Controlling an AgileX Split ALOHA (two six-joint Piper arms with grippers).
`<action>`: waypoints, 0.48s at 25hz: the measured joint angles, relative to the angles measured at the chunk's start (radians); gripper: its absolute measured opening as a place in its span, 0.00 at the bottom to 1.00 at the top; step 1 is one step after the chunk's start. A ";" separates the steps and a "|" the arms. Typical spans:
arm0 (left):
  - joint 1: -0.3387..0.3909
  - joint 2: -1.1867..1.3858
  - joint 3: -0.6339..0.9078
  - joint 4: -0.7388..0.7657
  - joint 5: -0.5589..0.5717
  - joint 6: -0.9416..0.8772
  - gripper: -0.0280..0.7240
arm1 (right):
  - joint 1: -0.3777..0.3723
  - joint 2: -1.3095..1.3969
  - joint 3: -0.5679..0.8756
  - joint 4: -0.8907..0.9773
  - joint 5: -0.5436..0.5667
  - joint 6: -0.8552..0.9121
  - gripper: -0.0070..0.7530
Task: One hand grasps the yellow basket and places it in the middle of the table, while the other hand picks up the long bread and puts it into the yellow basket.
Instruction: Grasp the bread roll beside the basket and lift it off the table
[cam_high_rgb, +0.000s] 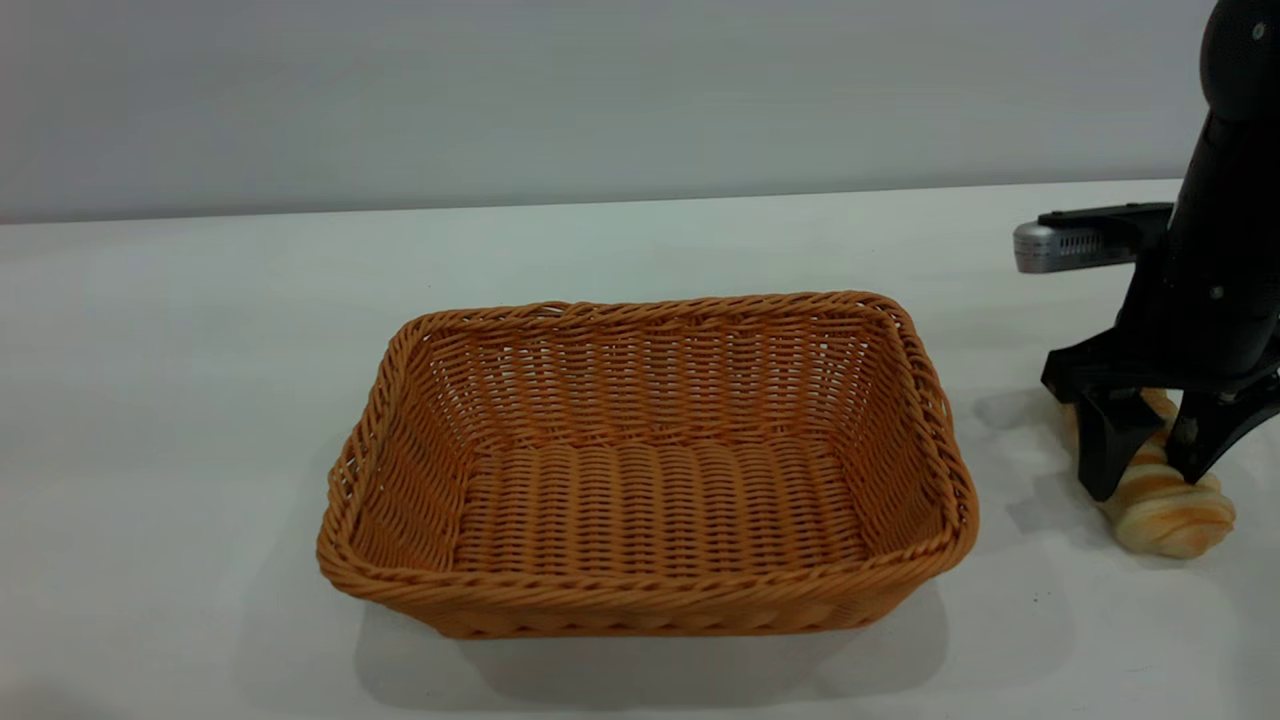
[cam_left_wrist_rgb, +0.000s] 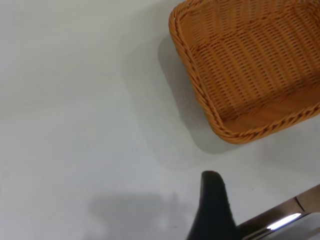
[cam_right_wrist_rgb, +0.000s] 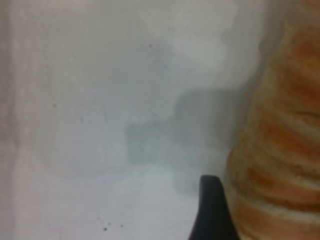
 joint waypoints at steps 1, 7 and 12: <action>0.000 -0.007 0.000 0.000 0.002 0.000 0.81 | 0.000 0.006 -0.007 0.000 0.000 0.000 0.78; 0.000 -0.030 0.000 0.001 0.007 0.000 0.81 | -0.002 0.016 -0.021 -0.014 0.010 0.000 0.55; 0.000 -0.030 0.000 0.001 0.007 0.000 0.81 | -0.003 0.019 -0.028 -0.048 0.019 0.000 0.13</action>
